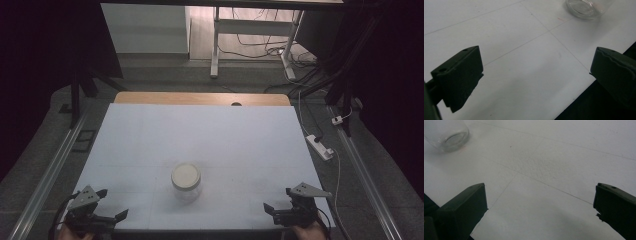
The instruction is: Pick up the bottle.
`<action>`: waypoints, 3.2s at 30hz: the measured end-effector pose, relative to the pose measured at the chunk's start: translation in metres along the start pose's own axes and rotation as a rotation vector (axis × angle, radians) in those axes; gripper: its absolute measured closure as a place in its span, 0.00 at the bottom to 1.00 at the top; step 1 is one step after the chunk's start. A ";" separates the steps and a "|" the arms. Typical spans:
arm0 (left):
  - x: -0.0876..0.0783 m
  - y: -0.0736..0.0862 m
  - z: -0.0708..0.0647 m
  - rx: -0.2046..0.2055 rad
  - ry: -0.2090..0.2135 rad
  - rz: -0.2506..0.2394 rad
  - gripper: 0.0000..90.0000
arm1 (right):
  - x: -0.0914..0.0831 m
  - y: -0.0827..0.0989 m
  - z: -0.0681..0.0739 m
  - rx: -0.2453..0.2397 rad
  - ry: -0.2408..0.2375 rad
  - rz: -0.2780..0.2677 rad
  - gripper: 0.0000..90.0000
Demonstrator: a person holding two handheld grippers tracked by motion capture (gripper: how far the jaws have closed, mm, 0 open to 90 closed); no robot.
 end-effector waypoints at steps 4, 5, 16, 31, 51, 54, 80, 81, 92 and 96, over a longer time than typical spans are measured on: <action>0.002 -0.003 -0.002 0.022 0.017 -0.007 0.00 | 0.000 0.000 0.000 -0.007 -0.001 0.003 0.00; 0.004 -0.006 -0.003 0.038 0.027 -0.016 0.00 | 0.000 0.000 0.000 -0.008 -0.002 0.003 0.00; 0.016 -0.019 -0.009 0.108 0.098 -0.056 0.00 | 0.001 0.000 0.000 -0.008 -0.005 0.006 0.00; 0.046 -0.043 -0.014 0.138 0.118 -0.022 0.00 | 0.001 0.000 0.000 -0.007 -0.002 0.009 0.00; 0.076 -0.090 -0.036 0.177 0.221 -0.032 0.00 | 0.002 0.001 0.001 -0.015 -0.009 0.016 0.00; 0.081 -0.095 -0.042 0.188 0.235 -0.030 0.00 | 0.002 0.001 0.002 -0.018 -0.011 0.017 0.00; 0.136 -0.109 -0.066 0.249 0.274 -0.048 0.00 | 0.002 0.001 0.003 -0.029 -0.025 0.021 0.00; 0.137 -0.108 -0.066 0.253 0.270 -0.047 0.00 | 0.002 0.001 0.003 -0.030 -0.025 0.021 0.00; 0.141 -0.106 -0.069 0.300 0.230 -0.057 0.08 | 0.002 0.001 0.003 -0.037 -0.026 0.022 0.00; 0.141 -0.106 -0.069 0.304 0.231 -0.061 0.08 | 0.002 0.001 0.003 -0.038 -0.026 0.023 0.00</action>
Point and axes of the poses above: each handheld gripper's, and its own axes: x roughly forward along the jaws, y roughly out of its underside, z roughly to its left, the point moved 6 cm from there along x, roughly forward along the jaws, and after that the axes turned 7 degrees about x, right-handed, at the moved point
